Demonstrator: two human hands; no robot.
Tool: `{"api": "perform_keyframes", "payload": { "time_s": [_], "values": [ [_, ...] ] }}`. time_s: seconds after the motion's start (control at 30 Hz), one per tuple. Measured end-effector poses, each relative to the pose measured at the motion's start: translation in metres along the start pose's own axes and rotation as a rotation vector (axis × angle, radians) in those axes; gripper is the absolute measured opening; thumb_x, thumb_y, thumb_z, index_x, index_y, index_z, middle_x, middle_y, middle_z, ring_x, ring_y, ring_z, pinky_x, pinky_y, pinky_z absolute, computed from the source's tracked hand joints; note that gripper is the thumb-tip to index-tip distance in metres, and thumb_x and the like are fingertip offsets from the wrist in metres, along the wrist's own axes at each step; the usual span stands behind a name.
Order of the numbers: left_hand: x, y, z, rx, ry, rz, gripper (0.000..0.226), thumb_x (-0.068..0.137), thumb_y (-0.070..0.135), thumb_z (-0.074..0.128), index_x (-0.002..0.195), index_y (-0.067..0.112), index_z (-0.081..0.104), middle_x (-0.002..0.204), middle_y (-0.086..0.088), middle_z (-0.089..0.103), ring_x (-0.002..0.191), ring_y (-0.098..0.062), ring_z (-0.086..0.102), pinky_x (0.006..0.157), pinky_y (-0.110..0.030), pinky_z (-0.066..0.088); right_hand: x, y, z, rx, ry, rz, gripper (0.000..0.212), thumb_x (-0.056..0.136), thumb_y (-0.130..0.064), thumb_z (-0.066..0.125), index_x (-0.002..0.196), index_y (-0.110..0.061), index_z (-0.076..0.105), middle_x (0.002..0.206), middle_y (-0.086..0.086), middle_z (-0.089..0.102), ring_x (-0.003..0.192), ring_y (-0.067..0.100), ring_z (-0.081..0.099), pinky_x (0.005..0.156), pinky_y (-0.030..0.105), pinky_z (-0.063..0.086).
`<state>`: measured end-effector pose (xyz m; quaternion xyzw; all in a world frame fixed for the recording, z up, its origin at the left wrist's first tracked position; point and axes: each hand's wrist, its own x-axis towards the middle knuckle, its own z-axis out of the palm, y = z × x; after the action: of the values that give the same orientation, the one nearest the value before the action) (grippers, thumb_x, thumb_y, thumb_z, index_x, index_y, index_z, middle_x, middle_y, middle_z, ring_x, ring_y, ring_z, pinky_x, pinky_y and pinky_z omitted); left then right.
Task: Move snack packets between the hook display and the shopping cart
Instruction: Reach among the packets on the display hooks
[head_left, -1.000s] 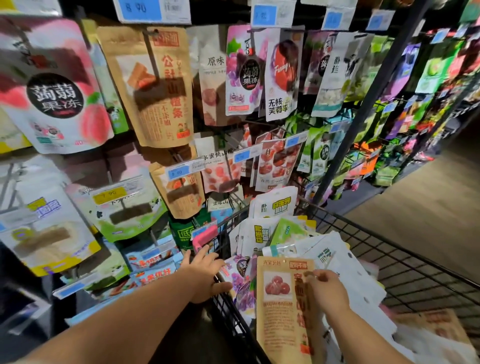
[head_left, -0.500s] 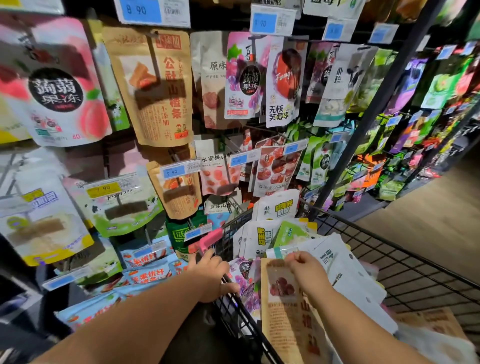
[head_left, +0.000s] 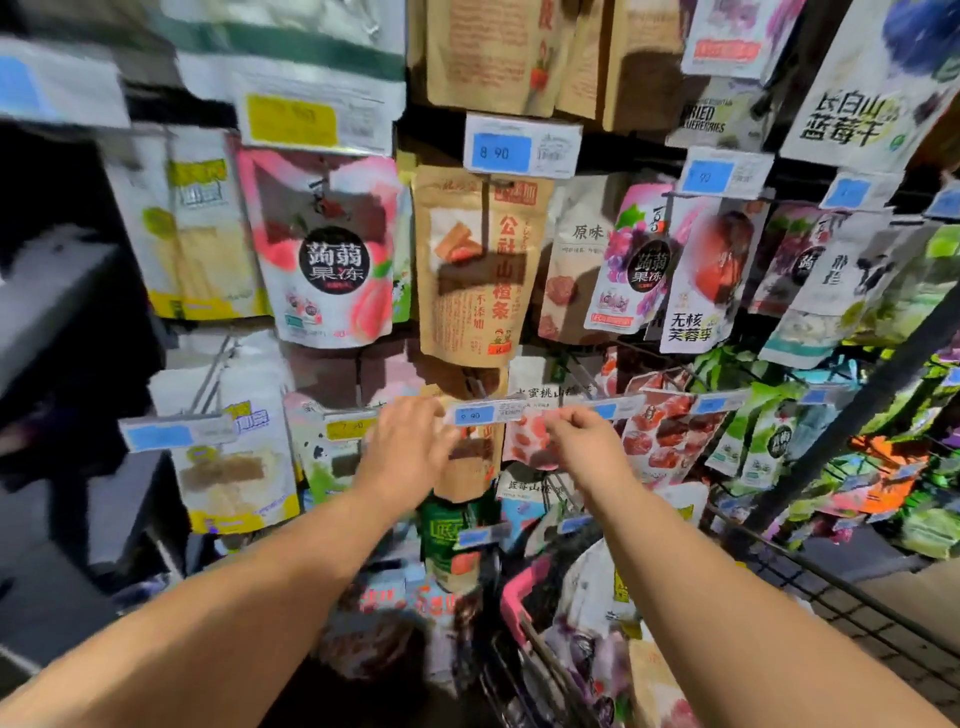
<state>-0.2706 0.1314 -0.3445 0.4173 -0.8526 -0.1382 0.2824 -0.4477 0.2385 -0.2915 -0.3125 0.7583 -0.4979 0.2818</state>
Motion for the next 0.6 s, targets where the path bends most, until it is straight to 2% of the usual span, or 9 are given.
{"api": "perform_keyframes", "payload": {
  "time_s": [0.07, 0.17, 0.27, 0.33, 0.4, 0.47, 0.5, 0.53, 0.6],
  "values": [
    [0.024, -0.006, -0.033, -0.06, 0.211, -0.1, 0.051, 0.084, 0.057, 0.037, 0.109, 0.015, 0.054, 0.115, -0.006, 0.052, 0.116, -0.029, 0.04, 0.097, -0.042, 0.033, 0.011, -0.031, 0.022, -0.002, -0.026, -0.048, 0.023, 0.092, -0.032, 0.057, 0.071, -0.023, 0.059, 0.066, 0.0, 0.057, 0.071, 0.026, 0.056, 0.071, 0.039, 0.049],
    [0.049, -0.018, -0.073, -0.118, 0.529, -0.223, 0.048, 0.084, 0.051, 0.042, 0.101, 0.008, 0.051, 0.107, -0.014, 0.049, 0.109, -0.035, 0.042, 0.093, -0.044, 0.031, 0.027, -0.074, 0.052, -0.034, -0.081, -0.167, 0.015, 0.096, -0.031, 0.056, 0.086, -0.021, 0.061, 0.085, -0.003, 0.062, 0.09, 0.024, 0.06, 0.083, 0.037, 0.048],
    [0.066, -0.034, -0.1, -0.256, 0.757, -0.365, 0.061, 0.079, 0.057, 0.041, 0.105, 0.003, 0.049, 0.11, -0.02, 0.047, 0.11, -0.037, 0.042, 0.096, -0.043, 0.026, 0.038, -0.111, 0.081, -0.051, -0.139, -0.28, 0.011, 0.096, -0.035, 0.057, 0.09, -0.026, 0.061, 0.083, -0.008, 0.06, 0.088, 0.018, 0.058, 0.078, 0.032, 0.046],
    [0.077, -0.043, -0.112, -0.355, 0.79, -0.424, 0.073, 0.075, 0.062, 0.042, 0.116, 0.001, 0.044, 0.119, -0.02, 0.044, 0.116, -0.035, 0.039, 0.099, -0.04, 0.025, 0.044, -0.13, 0.099, -0.055, -0.194, -0.334, 0.016, 0.094, -0.039, 0.058, 0.106, -0.03, 0.062, 0.099, -0.007, 0.064, 0.101, 0.02, 0.061, 0.092, 0.037, 0.048],
    [0.085, -0.048, -0.124, -0.476, 0.74, -0.411, 0.079, 0.076, 0.06, 0.049, 0.126, 0.0, 0.037, 0.125, -0.018, 0.042, 0.115, -0.029, 0.043, 0.097, -0.029, 0.032, 0.049, -0.146, 0.114, -0.022, -0.264, -0.329, 0.04, 0.094, -0.044, 0.056, 0.131, -0.03, 0.053, 0.126, -0.005, 0.059, 0.116, 0.019, 0.057, 0.103, 0.043, 0.045],
    [0.091, -0.049, -0.131, -0.65, 0.642, -0.369, 0.066, 0.087, 0.04, 0.061, 0.131, 0.002, 0.03, 0.12, -0.013, 0.047, 0.097, -0.014, 0.053, 0.075, -0.005, 0.04, 0.051, -0.16, 0.127, 0.03, -0.302, -0.334, 0.057, 0.09, -0.051, 0.056, 0.142, -0.029, 0.044, 0.139, -0.002, 0.053, 0.124, 0.021, 0.053, 0.106, 0.047, 0.042],
    [0.092, -0.048, -0.133, -0.723, 0.597, -0.353, 0.059, 0.09, 0.031, 0.062, 0.131, 0.005, 0.029, 0.115, -0.008, 0.051, 0.085, -0.004, 0.056, 0.066, -0.003, 0.041, 0.052, -0.164, 0.133, 0.051, -0.31, -0.33, 0.067, 0.085, -0.057, 0.057, 0.143, -0.028, 0.043, 0.141, 0.0, 0.053, 0.125, 0.022, 0.052, 0.106, 0.048, 0.042],
    [0.093, -0.048, -0.134, -0.749, 0.58, -0.341, 0.057, 0.09, 0.029, 0.064, 0.131, 0.009, 0.03, 0.11, -0.003, 0.054, 0.078, 0.001, 0.057, 0.065, -0.007, 0.044, 0.052, -0.167, 0.138, 0.066, -0.315, -0.32, 0.075, 0.078, -0.063, 0.056, 0.143, -0.027, 0.044, 0.141, 0.001, 0.054, 0.124, 0.023, 0.053, 0.105, 0.047, 0.042],
    [0.092, -0.047, -0.137, -0.689, 0.575, -0.338, 0.052, 0.088, 0.033, 0.066, 0.129, 0.014, 0.039, 0.105, 0.006, 0.055, 0.084, -0.004, 0.055, 0.075, -0.017, 0.04, 0.054, -0.168, 0.144, 0.062, -0.297, -0.343, 0.073, 0.076, -0.065, 0.055, 0.134, -0.021, 0.053, 0.132, 0.004, 0.06, 0.119, 0.024, 0.057, 0.101, 0.045, 0.045]
  ]
}}
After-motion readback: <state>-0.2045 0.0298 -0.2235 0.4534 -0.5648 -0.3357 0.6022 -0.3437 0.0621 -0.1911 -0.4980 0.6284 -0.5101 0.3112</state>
